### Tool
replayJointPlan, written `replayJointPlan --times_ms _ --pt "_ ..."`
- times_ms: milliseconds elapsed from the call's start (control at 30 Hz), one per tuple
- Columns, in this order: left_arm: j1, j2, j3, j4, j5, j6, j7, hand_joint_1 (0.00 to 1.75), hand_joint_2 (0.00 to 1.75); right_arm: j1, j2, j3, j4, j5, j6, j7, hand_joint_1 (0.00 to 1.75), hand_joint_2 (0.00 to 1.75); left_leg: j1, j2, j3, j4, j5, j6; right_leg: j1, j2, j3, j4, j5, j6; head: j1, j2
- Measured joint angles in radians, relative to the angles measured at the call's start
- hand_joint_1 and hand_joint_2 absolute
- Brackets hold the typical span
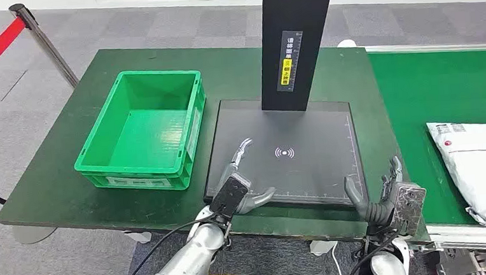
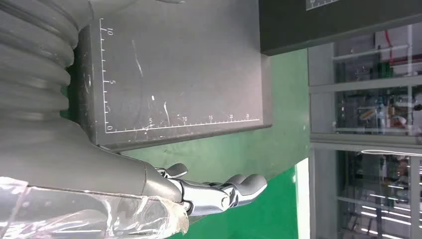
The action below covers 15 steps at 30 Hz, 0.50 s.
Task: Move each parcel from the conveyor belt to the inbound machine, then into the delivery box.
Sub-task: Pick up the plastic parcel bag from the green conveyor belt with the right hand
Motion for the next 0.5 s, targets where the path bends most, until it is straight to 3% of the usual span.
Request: replayJointPlan --times_ms 500 --pt "-0.019 -0.005 0.0 0.026 -0.001 0.01 -0.013 0.0 1.75 -0.026 0.0 -0.001 0.016 0.027 0.042 -0.006 0.0 1.75 0.0 0.0 0.0 0.0 0.0 0.0 0.0 0.0 0.0 0.0 0.0 0.0 0.0 0.0"
